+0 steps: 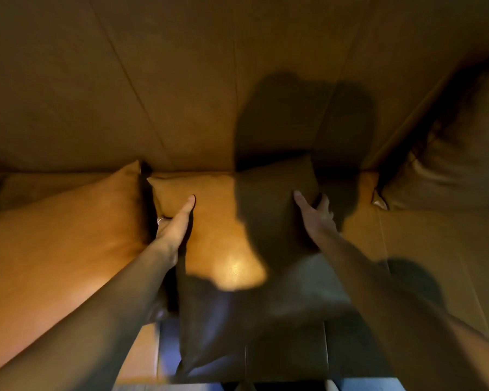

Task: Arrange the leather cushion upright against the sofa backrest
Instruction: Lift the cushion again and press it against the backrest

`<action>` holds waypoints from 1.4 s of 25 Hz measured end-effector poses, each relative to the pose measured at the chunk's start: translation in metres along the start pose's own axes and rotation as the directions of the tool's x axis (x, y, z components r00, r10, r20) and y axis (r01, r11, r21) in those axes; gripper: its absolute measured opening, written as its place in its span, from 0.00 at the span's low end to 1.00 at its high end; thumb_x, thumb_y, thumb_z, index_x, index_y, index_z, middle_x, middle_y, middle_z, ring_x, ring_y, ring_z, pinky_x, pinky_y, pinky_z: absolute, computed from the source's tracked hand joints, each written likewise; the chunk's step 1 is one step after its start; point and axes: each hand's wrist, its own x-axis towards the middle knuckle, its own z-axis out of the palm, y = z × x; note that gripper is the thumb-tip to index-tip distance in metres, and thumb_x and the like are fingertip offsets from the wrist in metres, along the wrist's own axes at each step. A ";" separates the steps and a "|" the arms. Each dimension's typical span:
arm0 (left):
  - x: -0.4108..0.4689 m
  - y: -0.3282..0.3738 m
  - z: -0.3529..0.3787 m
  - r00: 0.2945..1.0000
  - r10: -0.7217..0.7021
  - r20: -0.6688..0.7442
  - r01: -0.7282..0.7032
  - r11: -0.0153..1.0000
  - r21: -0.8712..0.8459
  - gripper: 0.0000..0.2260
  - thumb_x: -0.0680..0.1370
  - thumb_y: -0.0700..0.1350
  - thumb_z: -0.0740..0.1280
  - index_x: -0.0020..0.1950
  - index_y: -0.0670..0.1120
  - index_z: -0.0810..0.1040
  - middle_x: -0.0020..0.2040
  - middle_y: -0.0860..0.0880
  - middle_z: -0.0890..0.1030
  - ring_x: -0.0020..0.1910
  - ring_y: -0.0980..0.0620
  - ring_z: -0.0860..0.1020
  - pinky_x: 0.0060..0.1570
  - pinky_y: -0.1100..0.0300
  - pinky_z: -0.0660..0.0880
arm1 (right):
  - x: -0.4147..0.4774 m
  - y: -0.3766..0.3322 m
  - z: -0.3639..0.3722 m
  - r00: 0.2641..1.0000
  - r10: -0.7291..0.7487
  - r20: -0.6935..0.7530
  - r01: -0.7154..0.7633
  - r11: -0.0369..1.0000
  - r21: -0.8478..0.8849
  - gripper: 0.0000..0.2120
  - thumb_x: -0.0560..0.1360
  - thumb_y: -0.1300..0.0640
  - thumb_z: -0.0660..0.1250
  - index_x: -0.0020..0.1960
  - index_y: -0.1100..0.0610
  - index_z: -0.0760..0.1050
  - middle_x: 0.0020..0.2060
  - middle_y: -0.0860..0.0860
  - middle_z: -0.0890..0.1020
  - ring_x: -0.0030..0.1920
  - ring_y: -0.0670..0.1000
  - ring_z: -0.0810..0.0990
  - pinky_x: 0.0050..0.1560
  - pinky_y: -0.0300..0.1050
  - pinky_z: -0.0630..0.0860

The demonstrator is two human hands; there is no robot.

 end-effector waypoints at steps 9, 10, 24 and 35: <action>-0.052 0.061 0.040 0.979 0.199 -0.047 -0.198 0.980 0.013 0.53 0.68 0.73 0.66 0.81 0.48 0.46 0.79 0.49 0.62 0.75 0.41 0.64 0.70 0.45 0.63 | -0.008 -0.005 -0.082 0.997 0.069 0.035 -0.077 0.853 0.517 0.78 0.39 0.16 0.68 0.82 0.48 0.52 0.79 0.56 0.62 0.74 0.65 0.66 0.72 0.67 0.65; -0.059 0.073 0.043 0.974 0.226 -0.032 -0.225 0.974 0.012 0.53 0.68 0.75 0.64 0.82 0.49 0.45 0.80 0.49 0.59 0.76 0.41 0.62 0.72 0.45 0.60 | -0.018 -0.014 -0.095 0.999 0.024 0.029 -0.036 0.837 0.545 0.74 0.44 0.16 0.69 0.82 0.48 0.50 0.79 0.56 0.62 0.75 0.64 0.66 0.72 0.67 0.65; -0.089 0.162 0.050 0.899 0.339 0.277 -0.339 0.939 -0.047 0.59 0.59 0.76 0.70 0.81 0.55 0.47 0.79 0.46 0.62 0.75 0.37 0.62 0.67 0.29 0.62 | -0.045 -0.084 -0.176 0.975 -0.222 -0.021 0.176 0.708 0.684 0.47 0.75 0.41 0.71 0.82 0.46 0.45 0.78 0.54 0.64 0.75 0.61 0.65 0.71 0.64 0.61; -0.072 0.167 0.064 0.924 0.320 0.209 -0.311 0.948 -0.074 0.48 0.69 0.69 0.70 0.80 0.51 0.51 0.77 0.44 0.65 0.73 0.37 0.66 0.64 0.32 0.69 | -0.022 -0.101 -0.165 0.972 -0.166 -0.164 0.232 0.762 0.604 0.45 0.74 0.41 0.72 0.81 0.47 0.49 0.75 0.55 0.68 0.72 0.63 0.70 0.68 0.67 0.69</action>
